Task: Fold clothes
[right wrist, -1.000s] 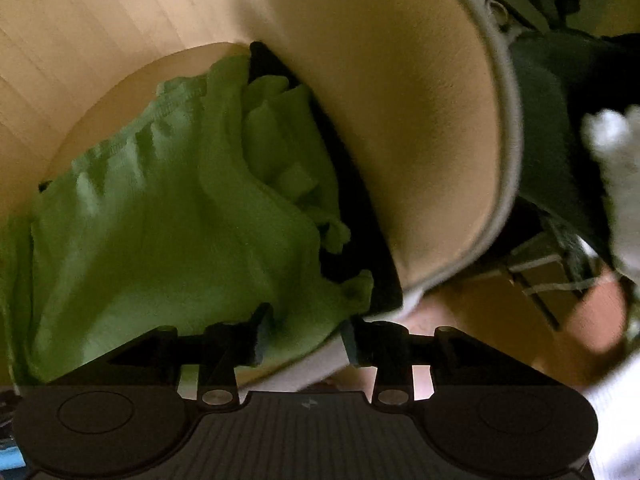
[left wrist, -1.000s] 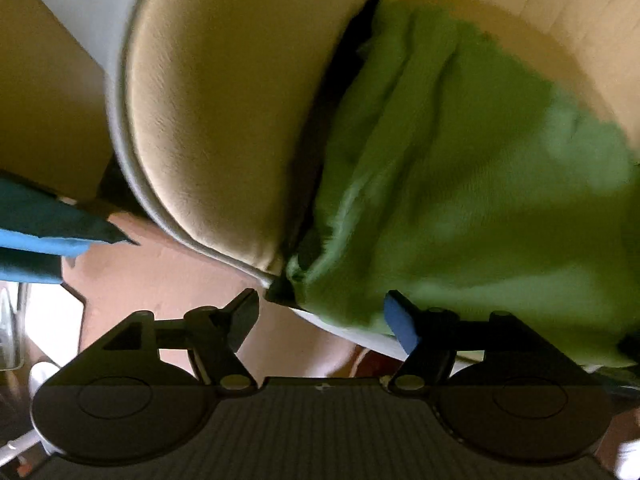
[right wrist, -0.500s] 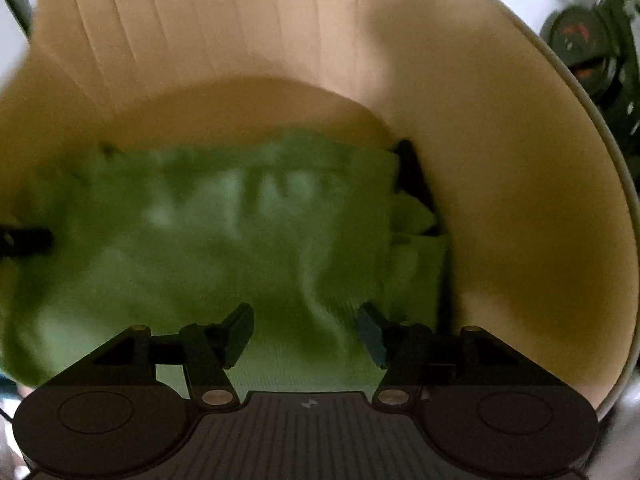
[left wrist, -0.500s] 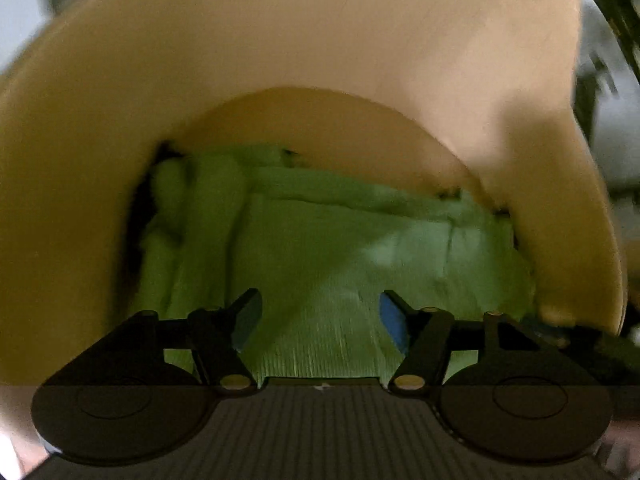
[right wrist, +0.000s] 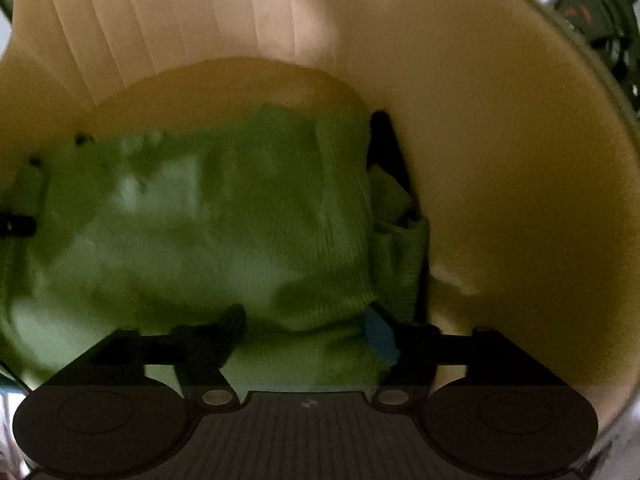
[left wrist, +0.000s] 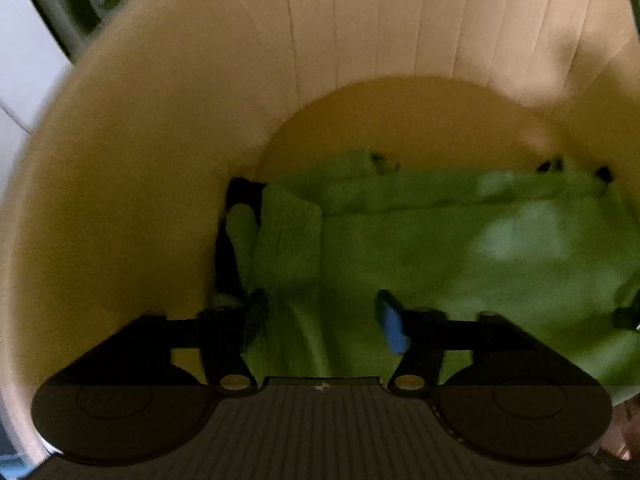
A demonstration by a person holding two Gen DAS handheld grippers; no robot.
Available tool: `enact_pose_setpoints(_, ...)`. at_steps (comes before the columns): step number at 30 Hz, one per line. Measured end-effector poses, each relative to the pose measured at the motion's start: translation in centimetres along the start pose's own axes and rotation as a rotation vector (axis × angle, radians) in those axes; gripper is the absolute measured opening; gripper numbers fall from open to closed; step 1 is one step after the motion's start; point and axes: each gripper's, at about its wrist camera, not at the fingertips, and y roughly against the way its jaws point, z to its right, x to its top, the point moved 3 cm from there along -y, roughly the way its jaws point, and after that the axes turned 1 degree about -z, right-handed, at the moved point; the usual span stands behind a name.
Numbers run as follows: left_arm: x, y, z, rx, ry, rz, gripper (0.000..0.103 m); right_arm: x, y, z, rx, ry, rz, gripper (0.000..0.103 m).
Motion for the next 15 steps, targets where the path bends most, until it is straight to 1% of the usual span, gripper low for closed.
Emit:
enact_pose_setpoints(1, -0.2, 1.3, 0.3, 0.014, 0.007, 0.015, 0.086, 0.0, 1.0, -0.1, 0.006, -0.013, 0.006, 0.08)
enact_pose_setpoints(2, -0.4, 2.6, 0.6, 0.019, 0.011, 0.032, 0.091, 0.1, 2.2, -0.3, 0.01, -0.025, 0.019, 0.083)
enact_pose_setpoints(4, -0.9, 5.0, 1.2, 0.014, 0.009, 0.05, 0.094, -0.1, 4.8, -0.7, 0.02, -0.046, 0.064, 0.098)
enact_pose_setpoints(5, -1.2, 6.1, 1.4, 0.01, 0.009, 0.04, 0.095, -0.4, 6.2, -0.9, 0.018, -0.05, 0.088, 0.101)
enact_pose_setpoints(7, -1.6, 7.8, 1.8, -0.005, 0.024, 0.005, 0.095, -1.2, 9.2, -1.3, -0.017, -0.046, 0.15, 0.102)
enact_pose_setpoints(10, -2.6, 11.5, 2.3, -0.015, 0.016, -0.021, 0.095, -3.3, 13.6, -1.8, -0.127, -0.054, 0.218, 0.102)
enact_pose_setpoints(11, -3.0, 12.9, 2.4, -0.005, 0.008, -0.012, 0.095, -4.2, 14.9, -1.8, -0.121, -0.076, 0.217, 0.102)
enact_pose_setpoints(13, -4.9, 16.2, 2.7, 0.016, -0.001, 0.004, 0.095, -6.2, 17.4, -1.8, -0.078, -0.124, 0.221, 0.102)
enact_pose_setpoints(15, -6.9, 19.3, 2.8, 0.014, -0.014, 0.024, 0.095, -9.0, 20.8, -2.0, -0.062, -0.147, 0.236, 0.102)
